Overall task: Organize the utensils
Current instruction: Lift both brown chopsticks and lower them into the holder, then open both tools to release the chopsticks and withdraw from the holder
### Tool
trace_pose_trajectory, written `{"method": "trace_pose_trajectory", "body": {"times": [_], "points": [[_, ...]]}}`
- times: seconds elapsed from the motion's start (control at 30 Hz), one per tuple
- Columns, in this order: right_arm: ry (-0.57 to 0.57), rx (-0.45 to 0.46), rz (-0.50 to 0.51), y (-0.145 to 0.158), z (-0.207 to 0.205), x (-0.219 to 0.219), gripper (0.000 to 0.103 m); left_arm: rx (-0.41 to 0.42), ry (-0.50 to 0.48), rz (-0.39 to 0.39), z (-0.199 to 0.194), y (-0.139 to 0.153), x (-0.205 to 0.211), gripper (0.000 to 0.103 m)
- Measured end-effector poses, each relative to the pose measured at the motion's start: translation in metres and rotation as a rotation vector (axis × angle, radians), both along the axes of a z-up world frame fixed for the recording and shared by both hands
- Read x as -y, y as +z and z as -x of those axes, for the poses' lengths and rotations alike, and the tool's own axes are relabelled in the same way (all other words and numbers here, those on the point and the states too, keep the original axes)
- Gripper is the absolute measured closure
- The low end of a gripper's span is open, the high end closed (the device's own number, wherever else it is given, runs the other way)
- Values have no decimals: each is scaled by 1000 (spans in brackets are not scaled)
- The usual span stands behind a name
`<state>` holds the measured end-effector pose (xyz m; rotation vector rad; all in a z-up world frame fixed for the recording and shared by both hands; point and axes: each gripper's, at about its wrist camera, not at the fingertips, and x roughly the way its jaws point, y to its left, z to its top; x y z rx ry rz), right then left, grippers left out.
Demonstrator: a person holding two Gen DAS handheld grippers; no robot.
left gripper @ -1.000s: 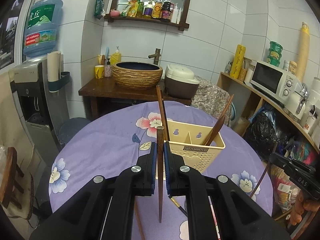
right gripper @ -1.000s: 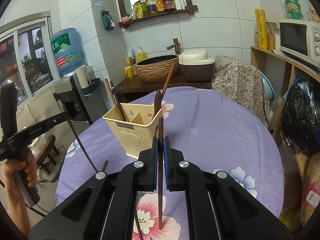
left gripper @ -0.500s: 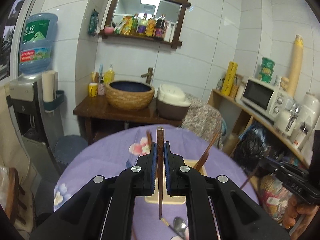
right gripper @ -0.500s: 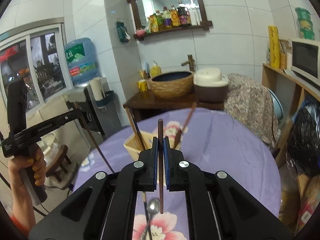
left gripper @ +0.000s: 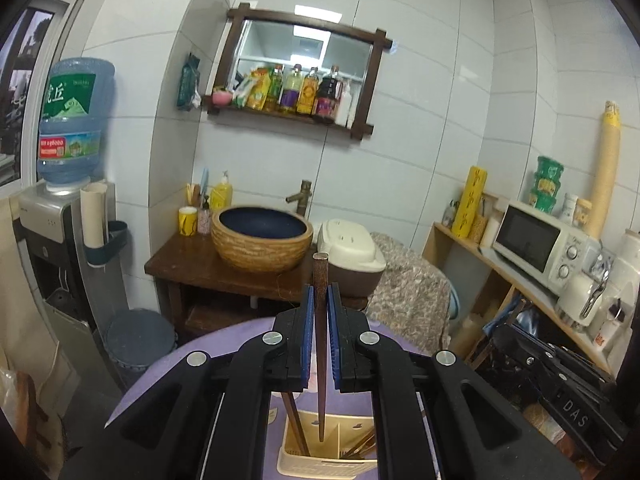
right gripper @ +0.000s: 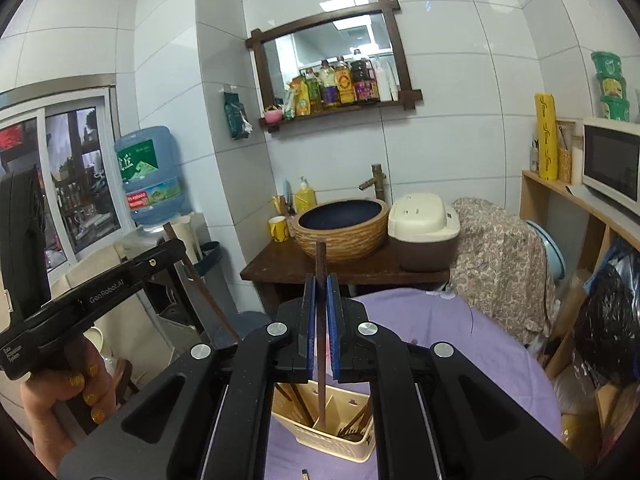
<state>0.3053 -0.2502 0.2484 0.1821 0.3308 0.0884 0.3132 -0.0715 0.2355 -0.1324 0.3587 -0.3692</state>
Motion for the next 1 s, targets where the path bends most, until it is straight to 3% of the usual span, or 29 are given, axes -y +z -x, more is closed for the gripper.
{"method": "trace_pose_trajectory", "body": {"times": [0.23, 0.53, 0.77, 0.8, 0.83, 0.87, 0.9, 0.93, 0.97, 1.0], "points": [[-23, -65, -8, -53, -16, 1, 97, -84, -12, -44, -15, -58, 9, 95], [-16, -152, -24, -96, -22, 6, 97, -193, -27, -47, -23, -116, 4, 95], [-29, -141, -18, -104, -22, 10, 96, -198, -27, -56, -24, -122, 0, 95], [-36, -136, -9, -104, -22, 10, 96, -202, -31, -50, -24, -122, -1, 93], [-46, -133, 7, -105, -21, 9, 95, -202, -33, -45, -24, -122, -2, 83], [-59, -124, 27, -106, -19, 8, 90, -197, -36, -39, -21, -120, -4, 74], [-64, -112, 28, -106, -16, 8, 71, -189, -36, -37, -18, -120, -4, 49], [-65, -98, 14, -107, -13, 9, 57, -169, -34, -31, -12, -118, -6, 38], [-68, -80, -3, -108, -9, 12, 37, -156, -36, -29, -8, -118, -7, 38], [-72, -70, -9, -108, -5, 13, 37, -147, -43, -37, -3, -117, -8, 37]]}}
